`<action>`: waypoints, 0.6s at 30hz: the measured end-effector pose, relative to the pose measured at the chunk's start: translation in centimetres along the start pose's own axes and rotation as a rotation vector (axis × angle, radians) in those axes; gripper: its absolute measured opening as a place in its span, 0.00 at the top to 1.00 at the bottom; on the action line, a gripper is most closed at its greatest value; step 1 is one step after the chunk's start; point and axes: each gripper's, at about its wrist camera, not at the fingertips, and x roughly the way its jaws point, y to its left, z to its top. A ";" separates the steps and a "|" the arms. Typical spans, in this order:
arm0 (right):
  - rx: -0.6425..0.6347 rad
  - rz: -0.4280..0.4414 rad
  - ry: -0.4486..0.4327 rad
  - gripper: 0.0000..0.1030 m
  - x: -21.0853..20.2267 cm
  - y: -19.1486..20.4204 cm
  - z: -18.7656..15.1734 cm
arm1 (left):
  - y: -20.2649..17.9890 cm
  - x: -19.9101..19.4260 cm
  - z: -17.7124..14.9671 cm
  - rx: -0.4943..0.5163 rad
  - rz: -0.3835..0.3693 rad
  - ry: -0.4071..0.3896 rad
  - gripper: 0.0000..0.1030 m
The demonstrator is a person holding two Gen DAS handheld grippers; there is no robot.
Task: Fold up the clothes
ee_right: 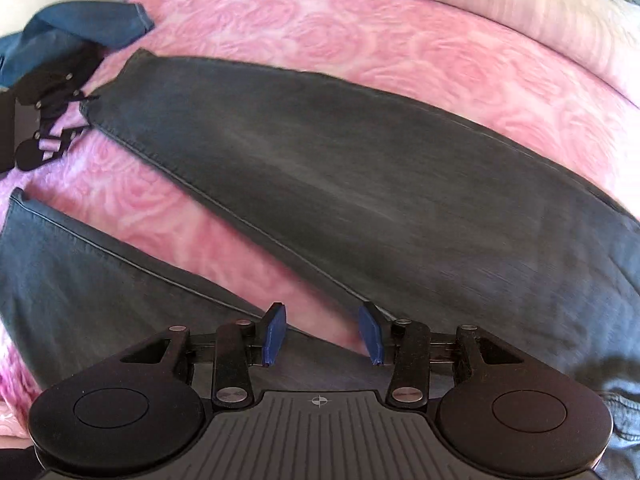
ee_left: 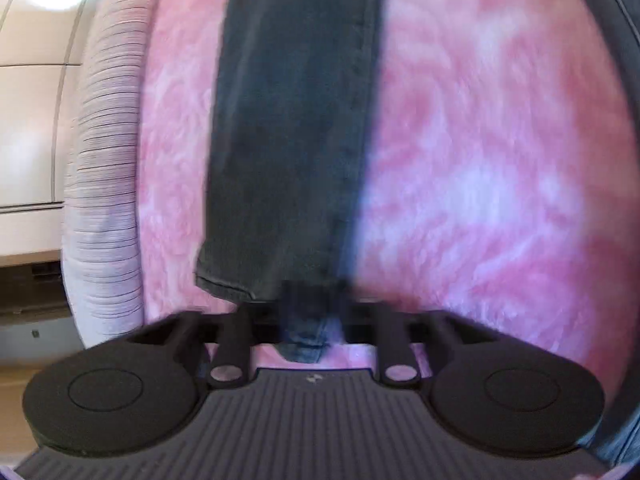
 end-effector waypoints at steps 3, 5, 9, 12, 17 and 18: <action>-0.024 -0.032 0.029 0.57 0.3 1.2 0.3 | -0.1 -0.8 -0.5 -0.045 -0.017 0.020 0.99; -0.022 -0.044 0.034 0.57 0.1 1.6 0.4 | 0.0 -2.1 -0.3 -0.096 -0.035 0.030 0.99; 0.016 -0.049 0.047 0.56 0.1 1.3 0.1 | -1.9 -1.5 0.1 -0.080 -0.048 0.038 1.00; 0.060 -0.047 0.070 0.56 0.4 0.7 -0.7 | -2.3 -1.4 0.0 -0.059 -0.029 0.026 1.00; 0.180 -0.059 0.094 0.54 -0.1 -0.8 -3.1 | -1.2 -3.3 -0.8 -0.165 -0.053 0.055 0.81; 0.205 -0.066 0.092 0.54 -0.5 -1.2 -3.7 | -0.7 -3.8 -1.1 -0.210 -0.066 0.072 0.75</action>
